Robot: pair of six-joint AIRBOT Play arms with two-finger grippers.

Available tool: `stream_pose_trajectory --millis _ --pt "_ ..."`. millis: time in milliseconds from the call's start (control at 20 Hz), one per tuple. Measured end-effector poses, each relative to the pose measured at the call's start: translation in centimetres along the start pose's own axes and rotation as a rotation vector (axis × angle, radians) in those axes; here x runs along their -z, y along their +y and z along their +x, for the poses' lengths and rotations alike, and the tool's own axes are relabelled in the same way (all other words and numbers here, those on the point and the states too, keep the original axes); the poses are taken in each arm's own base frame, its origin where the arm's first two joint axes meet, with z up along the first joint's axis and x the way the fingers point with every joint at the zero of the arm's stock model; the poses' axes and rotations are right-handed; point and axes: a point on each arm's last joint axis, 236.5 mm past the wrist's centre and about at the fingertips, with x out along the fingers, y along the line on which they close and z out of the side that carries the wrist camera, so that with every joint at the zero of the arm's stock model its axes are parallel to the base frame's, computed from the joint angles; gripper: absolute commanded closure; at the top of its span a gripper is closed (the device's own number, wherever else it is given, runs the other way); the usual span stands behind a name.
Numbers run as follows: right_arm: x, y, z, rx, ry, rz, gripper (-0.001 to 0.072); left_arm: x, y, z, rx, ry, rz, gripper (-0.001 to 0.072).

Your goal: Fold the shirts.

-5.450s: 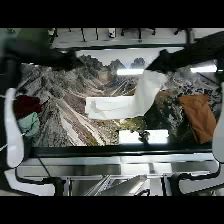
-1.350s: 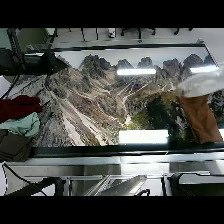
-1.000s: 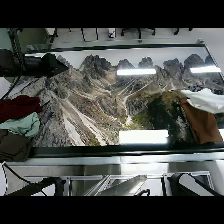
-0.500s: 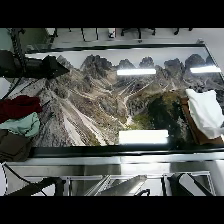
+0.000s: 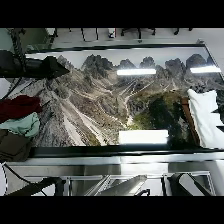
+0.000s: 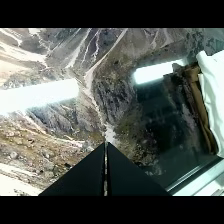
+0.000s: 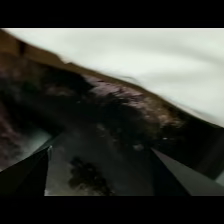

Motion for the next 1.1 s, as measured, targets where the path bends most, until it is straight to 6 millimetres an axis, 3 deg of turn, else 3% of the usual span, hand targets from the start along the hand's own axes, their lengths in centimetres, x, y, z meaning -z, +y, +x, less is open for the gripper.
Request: stream_pose_trajectory --millis 50,150,250,400,550,650,750,850,1100 --pt "0.7 1.8 0.0 -0.047 0.009 -0.059 0.0693 0.1 -0.2 0.1 0.003 0.003 0.003 0.0694" --pt "3.0 5.1 0.2 -0.115 0.035 -0.202 0.0692 1.0 -1.1 0.5 0.017 0.037 0.017 0.0694" --pt "6.7 8.1 1.0 -0.163 0.085 -0.364 0.0692 3.5 -2.7 1.5 0.04 0.112 0.042 0.0694" --pt "15.6 11.2 3.3 -0.223 0.207 -0.628 0.0692 9.4 -4.4 3.9 0.032 0.227 0.091 0.0694" --pt "24.8 11.8 5.3 -0.272 0.318 -0.847 0.0692 16.7 -5.1 6.3 0.025 0.322 0.095 0.0694" --pt "28.8 11.9 5.9 -0.305 0.354 -0.935 0.0692 20.9 -5.0 7.1 0.019 0.367 0.08 0.0694" --pt "30.8 11.9 6.3 -0.325 0.365 -0.984 0.0692 23.7 -4.5 7.5 0.008 0.381 0.058 0.0694" --pt "32.0 11.8 6.4 -0.335 0.374 -1.01 0.0692 25.0 -4.1 7.5 0.002 0.365 0.037 0.0694" --pt "32.9 11.8 6.5 -0.347 0.377 -1.032 0.0692 25.4 -4.0 6.7 0.01 0.276 0.021 0.0694"
